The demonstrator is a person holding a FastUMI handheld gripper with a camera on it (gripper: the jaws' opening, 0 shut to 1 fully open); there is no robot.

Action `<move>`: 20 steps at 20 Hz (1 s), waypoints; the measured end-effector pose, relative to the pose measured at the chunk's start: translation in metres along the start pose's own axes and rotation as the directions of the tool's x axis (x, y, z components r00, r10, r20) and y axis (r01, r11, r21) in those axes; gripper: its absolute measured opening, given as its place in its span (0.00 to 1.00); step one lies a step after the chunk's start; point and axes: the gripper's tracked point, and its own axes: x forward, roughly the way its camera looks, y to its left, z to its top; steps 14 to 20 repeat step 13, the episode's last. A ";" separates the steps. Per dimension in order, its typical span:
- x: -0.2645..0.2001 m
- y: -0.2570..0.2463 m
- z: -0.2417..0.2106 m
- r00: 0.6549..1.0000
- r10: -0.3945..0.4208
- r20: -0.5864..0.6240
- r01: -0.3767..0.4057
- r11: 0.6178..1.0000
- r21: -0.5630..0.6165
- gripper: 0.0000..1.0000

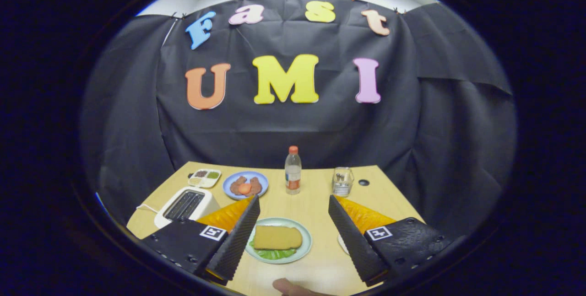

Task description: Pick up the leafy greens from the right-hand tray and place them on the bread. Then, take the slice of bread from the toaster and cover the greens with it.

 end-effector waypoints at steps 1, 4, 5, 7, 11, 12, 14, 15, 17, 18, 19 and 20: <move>-0.017 -0.001 0.014 0.999 -0.005 0.033 0.005 1.000 -0.009 0.95; -0.062 0.002 0.046 0.993 -0.010 0.116 0.012 1.000 -0.014 0.95; -0.077 0.003 0.054 0.991 -0.009 0.134 0.011 1.000 -0.009 0.95; -0.102 0.006 0.065 0.987 0.002 0.160 0.000 1.000 -0.011 0.95; -0.137 0.001 0.070 0.983 0.002 0.183 0.003 1.000 -0.023 0.95; -0.143 0.000 0.071 0.982 0.000 0.189 0.005 1.000 -0.029 0.95; -0.150 -0.003 0.073 0.981 -0.003 0.194 0.010 0.999 -0.036 0.95; -0.150 -0.003 0.073 0.981 -0.003 0.194 0.010 0.999 -0.036 0.95; -0.150 -0.003 0.073 0.981 -0.003 0.194 0.010 0.999 -0.036 0.95; -0.150 -0.003 0.073 0.981 -0.003 0.194 0.010 0.999 -0.036 0.95; -0.150 -0.003 0.073 0.981 -0.003 0.194 0.010 0.999 -0.036 0.95; -0.150 -0.003 0.073 0.981 -0.003 0.194 0.010 0.999 -0.036 0.95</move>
